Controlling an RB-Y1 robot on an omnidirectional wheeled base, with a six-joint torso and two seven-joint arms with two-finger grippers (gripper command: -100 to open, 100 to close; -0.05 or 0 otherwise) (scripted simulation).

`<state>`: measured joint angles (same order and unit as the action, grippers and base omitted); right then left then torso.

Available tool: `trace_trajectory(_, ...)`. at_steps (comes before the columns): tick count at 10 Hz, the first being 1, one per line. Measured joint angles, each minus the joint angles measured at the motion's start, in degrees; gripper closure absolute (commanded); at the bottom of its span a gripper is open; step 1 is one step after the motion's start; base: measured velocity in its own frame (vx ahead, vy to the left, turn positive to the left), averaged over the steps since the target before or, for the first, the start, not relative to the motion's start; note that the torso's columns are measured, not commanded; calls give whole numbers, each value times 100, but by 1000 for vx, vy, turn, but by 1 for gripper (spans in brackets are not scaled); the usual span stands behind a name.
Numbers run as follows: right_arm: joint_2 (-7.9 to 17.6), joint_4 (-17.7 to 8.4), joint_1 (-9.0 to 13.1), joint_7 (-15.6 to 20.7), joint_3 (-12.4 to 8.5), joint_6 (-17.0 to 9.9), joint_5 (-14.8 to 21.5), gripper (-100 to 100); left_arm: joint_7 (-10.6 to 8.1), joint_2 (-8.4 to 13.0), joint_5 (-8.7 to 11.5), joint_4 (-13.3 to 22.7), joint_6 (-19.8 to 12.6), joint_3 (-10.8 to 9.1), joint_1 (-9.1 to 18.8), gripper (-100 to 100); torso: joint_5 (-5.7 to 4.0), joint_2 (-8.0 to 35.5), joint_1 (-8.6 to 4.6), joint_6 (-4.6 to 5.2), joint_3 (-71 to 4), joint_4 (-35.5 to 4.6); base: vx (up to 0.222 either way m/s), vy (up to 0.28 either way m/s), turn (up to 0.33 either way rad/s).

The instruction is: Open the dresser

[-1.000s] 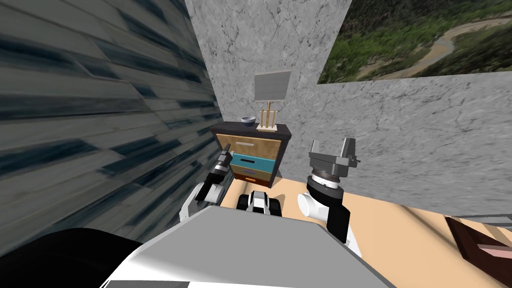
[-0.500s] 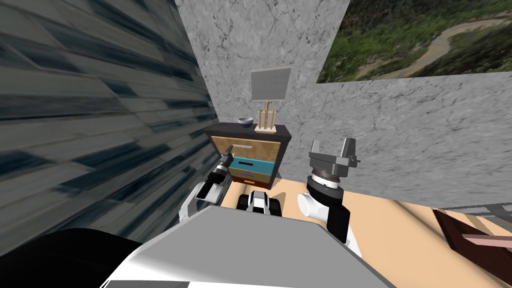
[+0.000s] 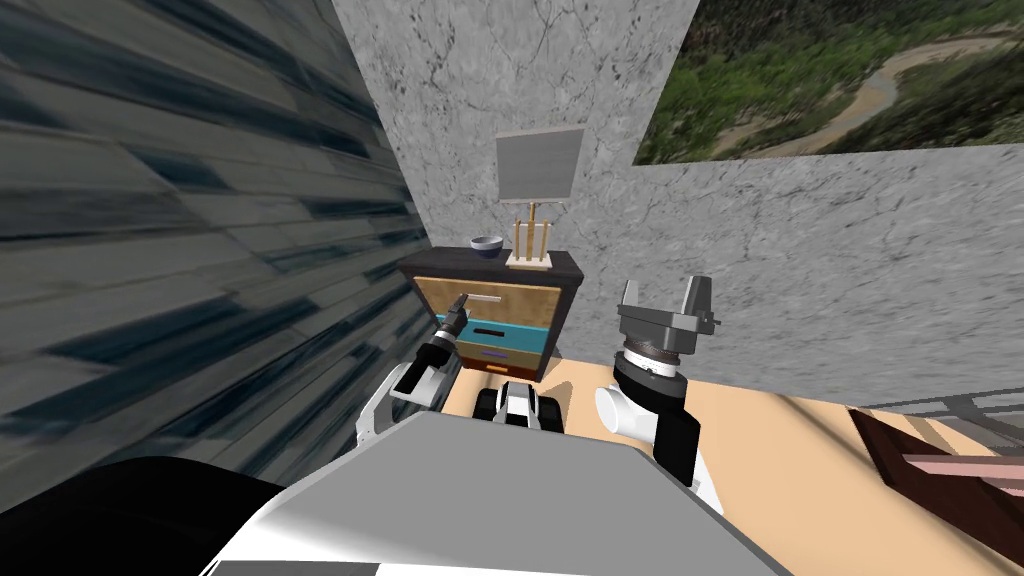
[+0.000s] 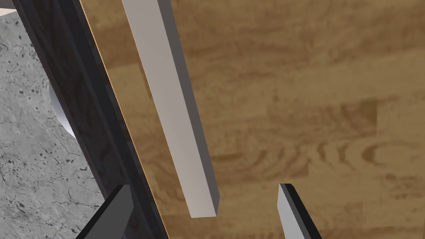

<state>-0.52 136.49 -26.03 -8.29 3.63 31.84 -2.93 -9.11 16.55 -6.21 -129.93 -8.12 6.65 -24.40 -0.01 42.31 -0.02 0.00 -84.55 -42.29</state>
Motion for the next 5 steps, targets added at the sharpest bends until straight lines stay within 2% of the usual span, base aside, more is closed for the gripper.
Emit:
trace_trajectory(2, 0, 0, -1, 0, 0, 0, 0, 0, -11, 11, -4, -88, -84, 1, -15, -100, 0, -15, -1, 0, -8, 3, 74, 0, -8)
trace_trajectory(3, 0, 0, 0, 0, 0, 0, 0, 0, -13, 12, -4, -102, -105, 1, -16, 100, 0, -5, 1, 0, -5, 3, 8, 0, 1)
trace_trajectory(5, 0, 0, 2, 0, 0, 0, 0, 0, -17, 33, -3, -171, -119, 17, -52, 100, 1, 44, 5, -1, 25, -11, -143, 10, 42)
